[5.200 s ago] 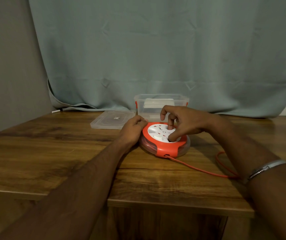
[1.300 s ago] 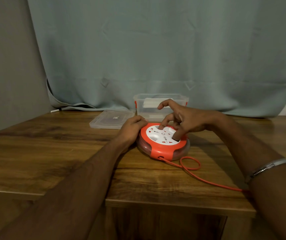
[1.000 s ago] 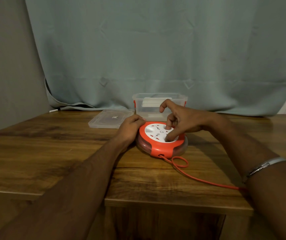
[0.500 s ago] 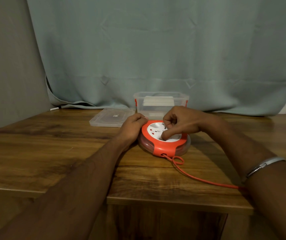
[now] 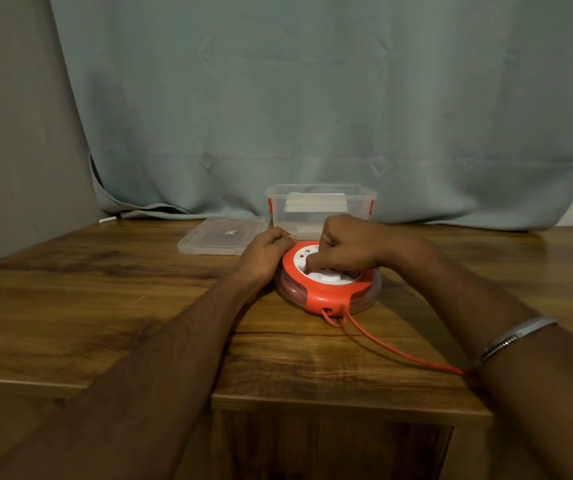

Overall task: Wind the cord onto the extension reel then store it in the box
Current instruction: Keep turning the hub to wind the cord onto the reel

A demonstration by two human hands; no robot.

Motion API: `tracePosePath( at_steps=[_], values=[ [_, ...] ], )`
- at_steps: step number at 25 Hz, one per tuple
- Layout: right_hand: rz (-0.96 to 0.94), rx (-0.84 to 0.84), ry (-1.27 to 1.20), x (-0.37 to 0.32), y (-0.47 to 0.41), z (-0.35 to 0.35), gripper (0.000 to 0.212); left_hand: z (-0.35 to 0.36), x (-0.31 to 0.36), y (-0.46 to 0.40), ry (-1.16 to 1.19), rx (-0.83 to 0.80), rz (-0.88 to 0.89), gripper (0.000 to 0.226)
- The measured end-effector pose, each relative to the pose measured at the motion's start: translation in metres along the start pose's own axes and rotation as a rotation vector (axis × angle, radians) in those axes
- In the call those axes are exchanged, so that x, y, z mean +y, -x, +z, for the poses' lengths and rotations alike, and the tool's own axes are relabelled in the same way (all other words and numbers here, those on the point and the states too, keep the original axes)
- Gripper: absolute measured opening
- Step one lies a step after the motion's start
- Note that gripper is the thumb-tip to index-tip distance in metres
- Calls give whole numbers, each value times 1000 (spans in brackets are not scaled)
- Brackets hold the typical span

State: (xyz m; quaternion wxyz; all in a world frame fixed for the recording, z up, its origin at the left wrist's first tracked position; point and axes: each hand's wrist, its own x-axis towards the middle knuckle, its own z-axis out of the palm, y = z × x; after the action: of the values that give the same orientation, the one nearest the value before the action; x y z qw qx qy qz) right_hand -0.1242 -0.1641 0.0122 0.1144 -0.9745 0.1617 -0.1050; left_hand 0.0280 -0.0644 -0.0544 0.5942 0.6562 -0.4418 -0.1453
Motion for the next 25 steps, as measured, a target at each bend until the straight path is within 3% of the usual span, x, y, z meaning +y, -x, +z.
tracePosePath(
  at_steps=[4,7,11,14,21,25],
  values=[
    [-55,1,-79,2,-2,2,41,1,1,0,1,12,2,22],
    [-191,-9,-161,14,5,-10,11,1,0,-1,26,28,11,20],
    [-191,-98,-214,30,9,-26,55,1,0,0,-2,16,-3,21],
    [-189,-134,-192,40,5,-27,67,0,2,1,-10,11,6,20],
    [-117,-100,-221,41,7,-21,67,0,2,1,-4,8,-8,21],
    [-114,-43,-154,33,9,-16,52,1,2,1,24,19,18,18]
  ],
)
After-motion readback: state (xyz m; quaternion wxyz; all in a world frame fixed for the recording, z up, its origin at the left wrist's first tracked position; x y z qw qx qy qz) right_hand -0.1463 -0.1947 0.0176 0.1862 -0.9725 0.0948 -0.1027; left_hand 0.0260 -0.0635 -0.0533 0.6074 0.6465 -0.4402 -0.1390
